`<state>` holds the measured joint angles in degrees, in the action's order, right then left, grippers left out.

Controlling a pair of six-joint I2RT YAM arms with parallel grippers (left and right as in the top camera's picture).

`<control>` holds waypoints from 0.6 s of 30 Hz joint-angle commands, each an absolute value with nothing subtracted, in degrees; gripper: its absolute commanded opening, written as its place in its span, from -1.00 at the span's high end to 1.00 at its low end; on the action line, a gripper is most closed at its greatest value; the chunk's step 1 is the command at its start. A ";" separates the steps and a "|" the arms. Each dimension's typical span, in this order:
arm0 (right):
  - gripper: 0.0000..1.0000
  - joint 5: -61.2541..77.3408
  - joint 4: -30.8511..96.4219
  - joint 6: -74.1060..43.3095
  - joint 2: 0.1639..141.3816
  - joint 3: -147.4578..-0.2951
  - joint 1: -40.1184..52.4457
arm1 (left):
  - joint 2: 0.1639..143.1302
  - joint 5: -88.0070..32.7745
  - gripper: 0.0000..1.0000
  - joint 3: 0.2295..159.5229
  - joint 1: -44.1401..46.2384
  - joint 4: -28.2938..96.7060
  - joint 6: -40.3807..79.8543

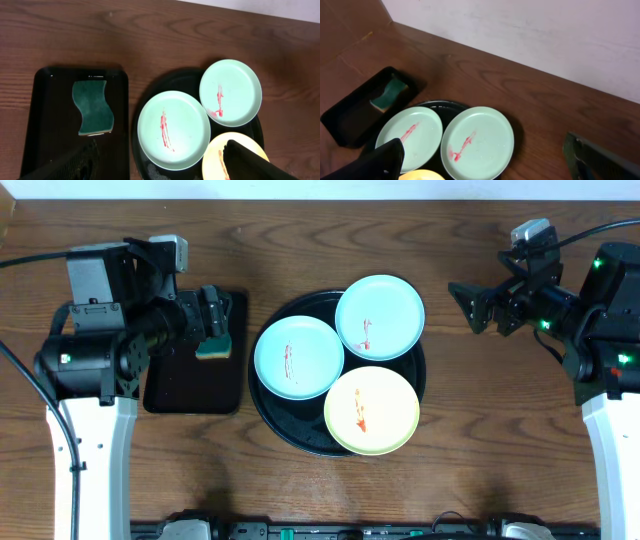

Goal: Clean dirty plates on tray and stack at the side
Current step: 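Move left gripper to the sponge and right gripper toward the top mint plate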

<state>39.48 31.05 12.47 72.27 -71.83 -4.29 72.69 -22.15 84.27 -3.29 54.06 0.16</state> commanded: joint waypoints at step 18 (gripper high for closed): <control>-0.99 29.56 31.16 -5.74 83.53 -76.03 6.59 | 73.87 -21.34 -0.61 85.58 -3.57 48.88 -0.19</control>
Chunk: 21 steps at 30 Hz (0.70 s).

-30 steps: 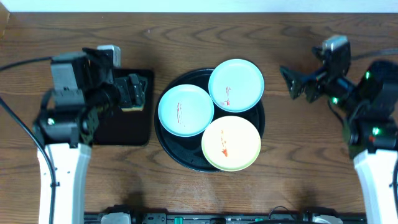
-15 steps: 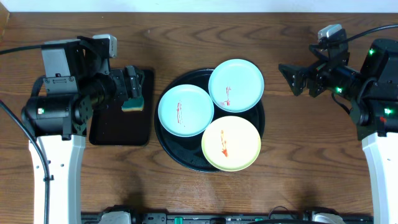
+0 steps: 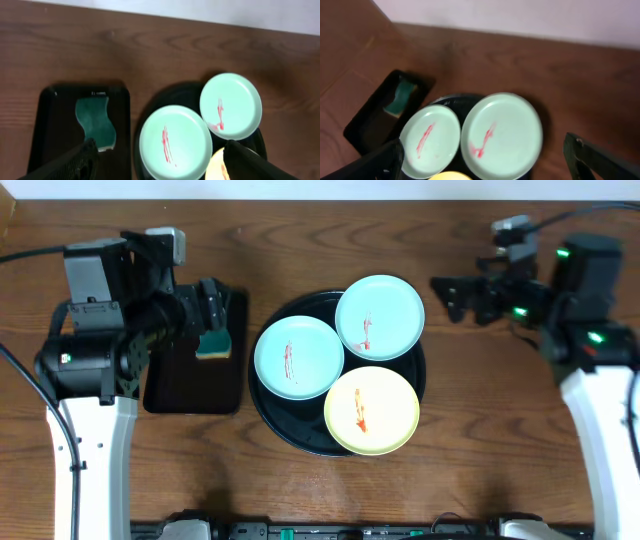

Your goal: Clean dirty plates on tray and stack at the side

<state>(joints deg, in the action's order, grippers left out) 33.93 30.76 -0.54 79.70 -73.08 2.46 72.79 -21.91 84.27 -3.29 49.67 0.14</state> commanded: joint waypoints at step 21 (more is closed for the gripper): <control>-0.33 16.10 43.42 -21.45 109.97 -85.95 27.70 | 91.00 -12.34 -0.61 85.56 -3.57 51.48 5.21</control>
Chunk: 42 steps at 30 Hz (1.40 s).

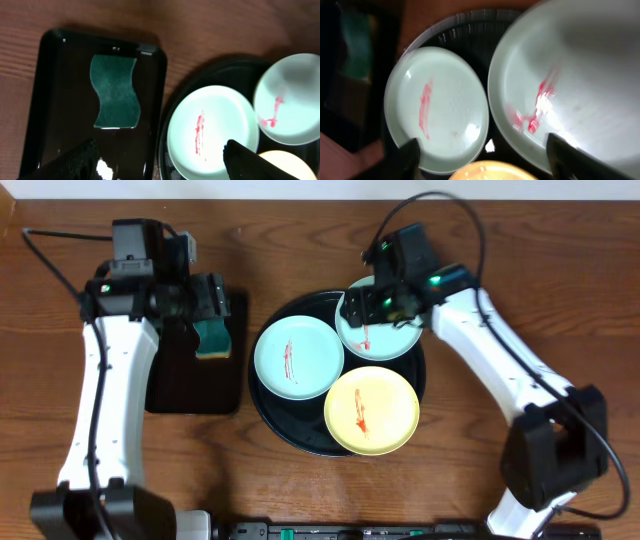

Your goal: Clean dirty plates on tray and stack at the side

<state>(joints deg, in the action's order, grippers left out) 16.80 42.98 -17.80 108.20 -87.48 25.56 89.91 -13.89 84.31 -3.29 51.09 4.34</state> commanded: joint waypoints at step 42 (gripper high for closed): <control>0.98 7.46 37.06 -28.69 123.46 -85.01 35.31 | 101.75 -5.89 -0.61 85.19 -3.57 51.81 5.21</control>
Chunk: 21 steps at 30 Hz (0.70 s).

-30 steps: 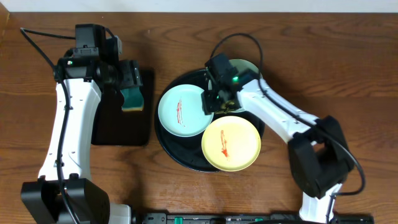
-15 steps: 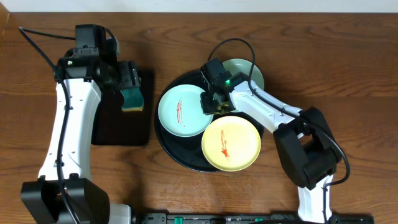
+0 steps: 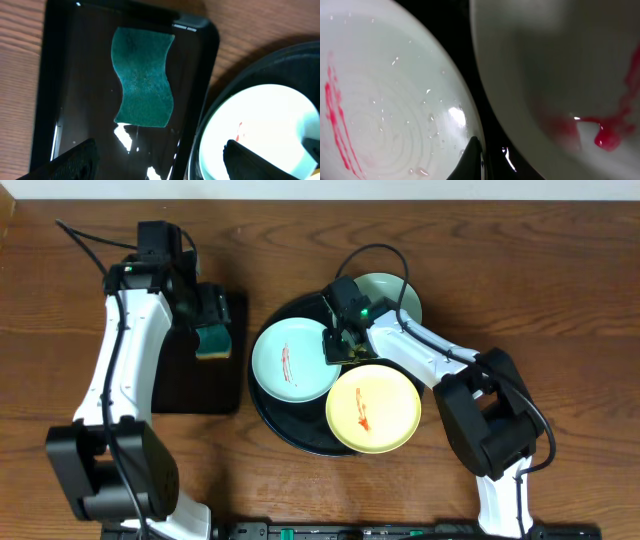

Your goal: Clean dirty plates on tray and stack at the side

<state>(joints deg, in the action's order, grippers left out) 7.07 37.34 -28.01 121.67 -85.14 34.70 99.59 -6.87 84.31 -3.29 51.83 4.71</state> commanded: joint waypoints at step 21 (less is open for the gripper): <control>0.98 7.99 36.14 -28.01 123.46 -85.01 35.31 | 119.77 -3.77 -0.44 85.19 -3.57 44.64 -0.21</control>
